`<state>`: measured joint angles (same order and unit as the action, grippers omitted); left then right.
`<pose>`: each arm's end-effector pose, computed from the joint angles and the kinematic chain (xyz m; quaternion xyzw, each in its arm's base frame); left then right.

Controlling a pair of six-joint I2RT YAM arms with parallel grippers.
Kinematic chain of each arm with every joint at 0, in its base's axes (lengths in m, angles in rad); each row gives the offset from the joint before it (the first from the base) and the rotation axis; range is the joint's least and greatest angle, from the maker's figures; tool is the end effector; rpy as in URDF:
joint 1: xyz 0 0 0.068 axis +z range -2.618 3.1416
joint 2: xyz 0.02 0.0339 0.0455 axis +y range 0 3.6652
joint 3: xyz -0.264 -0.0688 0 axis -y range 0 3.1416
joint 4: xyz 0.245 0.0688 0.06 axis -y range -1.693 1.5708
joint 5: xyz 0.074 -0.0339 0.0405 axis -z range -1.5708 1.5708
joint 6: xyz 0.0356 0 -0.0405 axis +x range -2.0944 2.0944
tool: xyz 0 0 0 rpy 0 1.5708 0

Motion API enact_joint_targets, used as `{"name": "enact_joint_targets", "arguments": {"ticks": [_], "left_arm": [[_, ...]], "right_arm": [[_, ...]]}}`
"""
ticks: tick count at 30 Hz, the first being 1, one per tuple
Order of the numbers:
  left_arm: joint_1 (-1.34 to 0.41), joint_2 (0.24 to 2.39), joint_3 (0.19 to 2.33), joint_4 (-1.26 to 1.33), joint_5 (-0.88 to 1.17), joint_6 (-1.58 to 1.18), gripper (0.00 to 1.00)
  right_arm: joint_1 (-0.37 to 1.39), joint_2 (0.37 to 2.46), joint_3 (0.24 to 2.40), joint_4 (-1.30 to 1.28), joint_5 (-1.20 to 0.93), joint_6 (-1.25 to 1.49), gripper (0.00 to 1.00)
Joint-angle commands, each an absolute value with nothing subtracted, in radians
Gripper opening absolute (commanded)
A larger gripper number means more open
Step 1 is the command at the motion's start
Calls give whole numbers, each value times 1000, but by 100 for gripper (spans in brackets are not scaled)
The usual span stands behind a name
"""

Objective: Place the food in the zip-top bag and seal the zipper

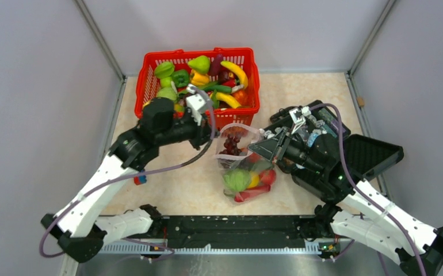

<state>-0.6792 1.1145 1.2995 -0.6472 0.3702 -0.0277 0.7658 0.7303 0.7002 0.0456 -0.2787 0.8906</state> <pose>0.1704 -0.1541 0.4067 0.3592 0.7608 -0.3259 0.4312 0.1217 0.1306 0.3439 -0.0555 0.6996 0.5858 0.4054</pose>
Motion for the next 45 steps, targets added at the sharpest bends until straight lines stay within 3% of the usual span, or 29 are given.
{"name": "enact_joint_targets", "arguments": {"ticks": [1, 8, 9, 10, 11, 13, 15, 18, 38, 41, 45], "left_arm": [[-678, 980, 1335, -506, 425, 3, 0], [-678, 1066, 1286, -599, 353, -40, 3], [-679, 1054, 1271, -574, 350, -47, 17], [-678, 1039, 1255, -551, 339, -49, 39], [-678, 1024, 1245, -534, 314, -47, 49], [-678, 1004, 1236, -520, 196, -44, 58], [-677, 994, 1230, -499, 65, -45, 80], [-656, 1018, 1232, -461, -73, -23, 98], [-276, 1480, 1636, -539, 39, -63, 99], [-253, 1493, 1635, -511, -33, -83, 99], [-191, 1502, 1550, -313, 68, -187, 99]], "right_arm": [[776, 728, 689, 191, -271, 881, 0], [776, 761, 693, 201, -295, 896, 0], [776, 757, 695, 201, -296, 894, 0], [775, 752, 696, 201, -299, 890, 0], [776, 746, 698, 199, -299, 883, 0], [776, 733, 703, 186, -292, 870, 0], [776, 723, 703, 174, -278, 861, 0], [776, 718, 704, 170, -283, 855, 0], [776, 711, 707, 140, -283, 851, 0], [776, 716, 707, 140, -277, 851, 0], [776, 733, 712, 150, -276, 850, 0]]}}
